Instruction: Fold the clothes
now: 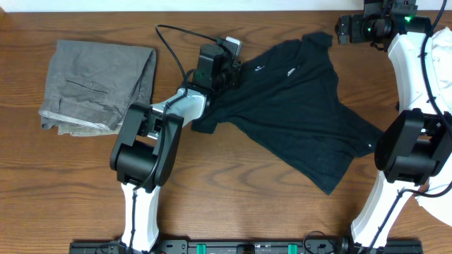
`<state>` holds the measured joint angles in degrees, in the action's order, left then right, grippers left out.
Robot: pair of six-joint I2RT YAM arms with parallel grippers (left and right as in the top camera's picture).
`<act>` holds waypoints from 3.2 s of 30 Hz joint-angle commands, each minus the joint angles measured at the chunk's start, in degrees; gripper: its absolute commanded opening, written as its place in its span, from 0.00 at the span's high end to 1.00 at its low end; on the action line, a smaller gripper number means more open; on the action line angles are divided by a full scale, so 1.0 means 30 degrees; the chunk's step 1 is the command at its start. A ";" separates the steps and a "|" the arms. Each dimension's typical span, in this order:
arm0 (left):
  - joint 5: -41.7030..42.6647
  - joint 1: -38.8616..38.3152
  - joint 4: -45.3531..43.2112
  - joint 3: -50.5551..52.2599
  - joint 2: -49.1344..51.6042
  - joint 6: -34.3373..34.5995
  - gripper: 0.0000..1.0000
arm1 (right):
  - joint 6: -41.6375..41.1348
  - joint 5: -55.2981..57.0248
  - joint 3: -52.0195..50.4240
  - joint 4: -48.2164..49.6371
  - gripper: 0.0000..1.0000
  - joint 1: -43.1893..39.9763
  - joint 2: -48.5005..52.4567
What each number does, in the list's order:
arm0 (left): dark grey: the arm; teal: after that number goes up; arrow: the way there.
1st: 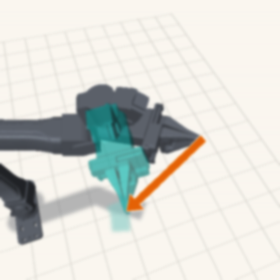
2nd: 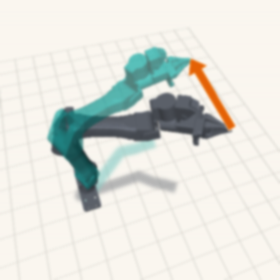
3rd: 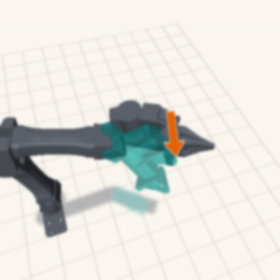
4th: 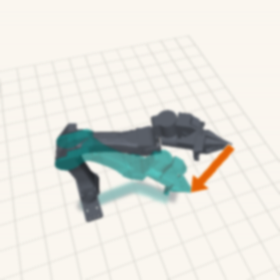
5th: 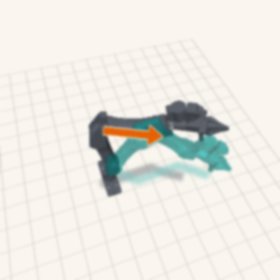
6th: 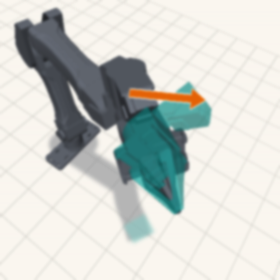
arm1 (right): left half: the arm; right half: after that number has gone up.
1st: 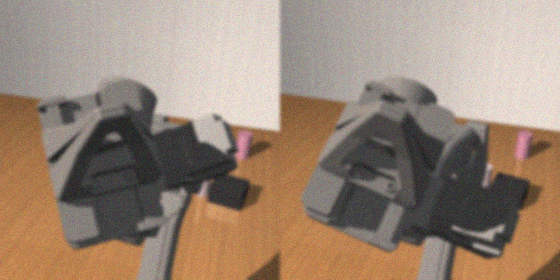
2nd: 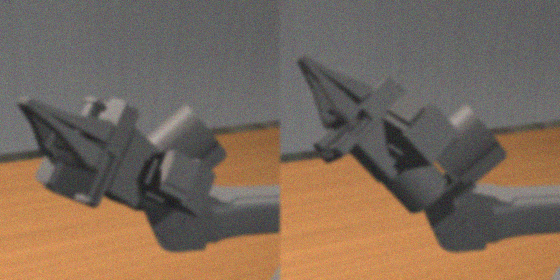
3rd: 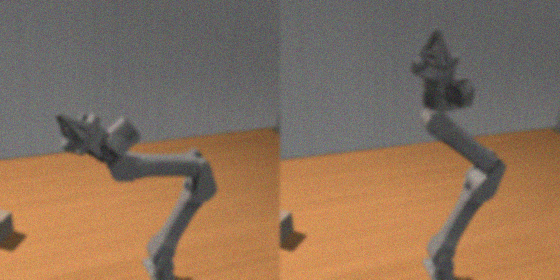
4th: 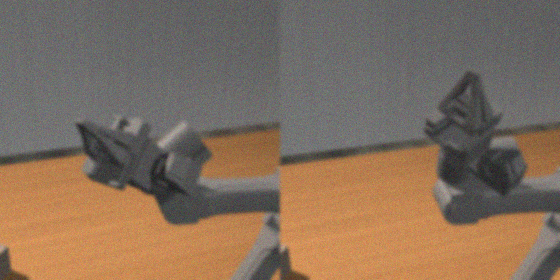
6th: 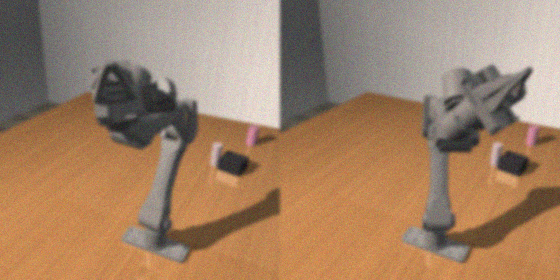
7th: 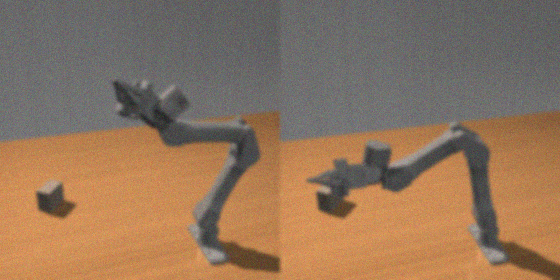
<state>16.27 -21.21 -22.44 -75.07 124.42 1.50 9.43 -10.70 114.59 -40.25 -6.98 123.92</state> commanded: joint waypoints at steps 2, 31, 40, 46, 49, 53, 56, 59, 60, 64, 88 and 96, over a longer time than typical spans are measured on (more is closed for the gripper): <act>-0.0240 -0.0007 -0.0284 -0.0313 0.1486 -0.0131 0.94 | -0.0204 -0.0073 -0.0080 -0.0022 0.01 0.0007 0.0197; -0.7439 0.3228 0.4743 -0.0313 0.2266 0.0831 0.94 | -0.0211 -0.0073 -0.0080 -0.0022 0.01 0.0015 0.0204; -0.7264 0.3111 0.4481 -0.0313 -0.0459 0.0823 0.94 | -0.0204 -0.0073 -0.0080 -0.0022 0.01 0.0015 0.0197; -0.6419 0.2441 0.5639 -0.0313 -0.5442 0.1166 0.92 | -0.0211 -0.0073 -0.0080 -0.0029 0.01 0.0015 0.0197; -0.6054 0.1931 0.7439 -0.0313 -0.8058 0.1202 0.92 | -0.0204 -0.0073 -0.0080 -0.0022 0.01 0.0022 0.0197; -0.5610 0.1231 1.1242 -0.0313 -1.1264 0.2317 0.91 | -0.0204 -0.0073 -0.0080 -0.0022 0.01 0.0029 0.0197; -0.5566 0.1020 1.4127 -0.0313 -1.3100 0.3016 0.86 | -0.0226 -0.0736 -0.0080 0.0240 0.01 0.0029 0.0197; -0.5574 0.1027 1.6801 -0.0313 -1.4440 0.3490 0.85 | -0.0240 -0.3519 -0.0080 -0.1727 0.01 0.0051 0.0153; -0.5574 0.1027 1.7471 -0.0313 -1.4724 0.3490 0.85 | -0.0102 -0.3898 -0.0080 -0.2579 0.01 0.0051 0.0160; -0.5588 0.1027 1.9555 -0.0306 -1.5132 0.3475 0.74 | 0.0029 -0.2528 -0.0087 -0.6244 0.01 0.0044 0.0160; -0.5646 0.1173 2.1668 -0.0299 -1.2604 0.3475 0.59 | 0.6557 0.0838 -0.5166 -1.1599 0.38 0.0182 0.0160; -0.5654 0.1188 2.1587 -0.0299 -1.2604 0.3468 0.58 | 0.8036 0.0772 -0.8036 -0.7373 0.37 0.0554 0.0160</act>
<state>-0.38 -17.96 42.24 -76.07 86.50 12.01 30.41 -8.25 92.95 -64.53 -6.48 124.05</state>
